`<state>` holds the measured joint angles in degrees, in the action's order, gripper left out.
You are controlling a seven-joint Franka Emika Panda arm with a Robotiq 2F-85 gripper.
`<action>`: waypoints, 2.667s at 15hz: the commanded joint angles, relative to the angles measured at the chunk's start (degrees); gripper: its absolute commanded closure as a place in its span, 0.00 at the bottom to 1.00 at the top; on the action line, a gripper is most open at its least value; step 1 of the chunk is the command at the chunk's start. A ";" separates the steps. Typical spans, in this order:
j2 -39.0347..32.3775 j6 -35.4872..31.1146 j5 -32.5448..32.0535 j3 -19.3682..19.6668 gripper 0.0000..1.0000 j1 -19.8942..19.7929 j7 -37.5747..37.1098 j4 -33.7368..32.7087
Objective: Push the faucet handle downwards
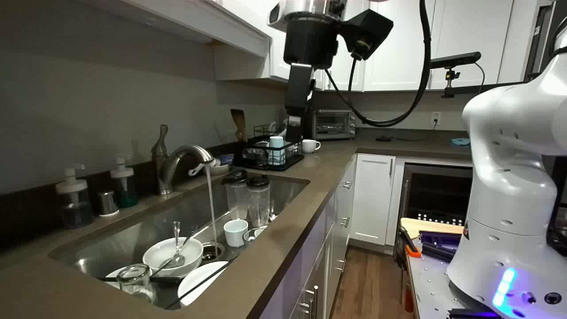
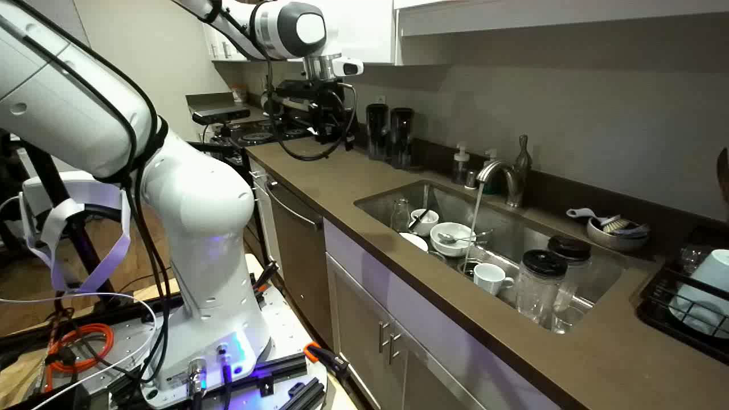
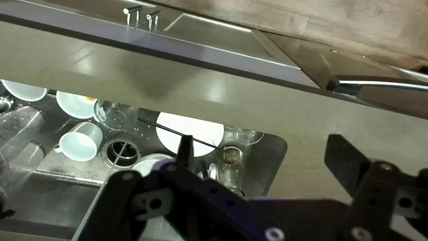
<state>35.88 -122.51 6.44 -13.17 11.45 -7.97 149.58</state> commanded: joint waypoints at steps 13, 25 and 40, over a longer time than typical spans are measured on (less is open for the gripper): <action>-2.23 -4.92 -3.70 0.48 0.00 -3.18 -1.49 -2.11; -28.83 -31.43 -11.64 2.62 0.00 -13.91 -10.27 -21.52; -34.57 -54.81 -41.46 5.18 0.00 -22.39 -42.80 -21.60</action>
<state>3.12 -172.73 -23.88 -7.69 -5.36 -40.60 130.87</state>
